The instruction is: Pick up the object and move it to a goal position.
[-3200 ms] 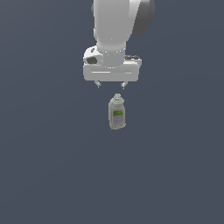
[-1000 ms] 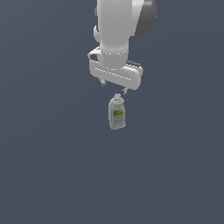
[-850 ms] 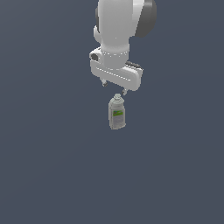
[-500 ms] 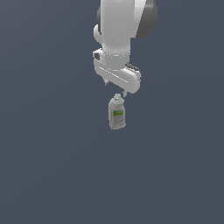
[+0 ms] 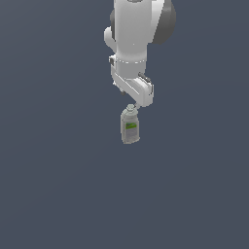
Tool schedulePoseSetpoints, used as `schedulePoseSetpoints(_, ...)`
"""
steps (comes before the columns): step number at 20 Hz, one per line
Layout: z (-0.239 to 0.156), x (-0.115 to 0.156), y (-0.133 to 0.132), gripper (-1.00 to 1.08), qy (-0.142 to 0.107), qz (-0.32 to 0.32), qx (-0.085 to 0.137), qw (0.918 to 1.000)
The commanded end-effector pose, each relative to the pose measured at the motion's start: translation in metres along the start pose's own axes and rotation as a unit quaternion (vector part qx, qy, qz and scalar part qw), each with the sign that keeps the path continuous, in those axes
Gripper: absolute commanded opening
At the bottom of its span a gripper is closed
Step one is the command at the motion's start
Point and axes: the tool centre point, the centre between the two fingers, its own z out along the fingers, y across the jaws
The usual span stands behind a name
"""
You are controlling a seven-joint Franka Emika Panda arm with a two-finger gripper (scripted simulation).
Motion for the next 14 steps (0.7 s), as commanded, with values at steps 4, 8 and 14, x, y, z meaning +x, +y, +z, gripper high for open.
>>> schedulePoseSetpoints(4, 0.0028, -0.0033, -0.0006, 1.00, 0.001, 0.065, 0.001, 0.9979)
schedulePoseSetpoints(8, 0.0044, -0.0052, -0.0010, 1.00, 0.002, 0.101, 0.001, 0.9949)
schedulePoseSetpoints(14, 0.0060, -0.0070, -0.0013, 1.00, 0.002, 0.137, 0.002, 0.9906)
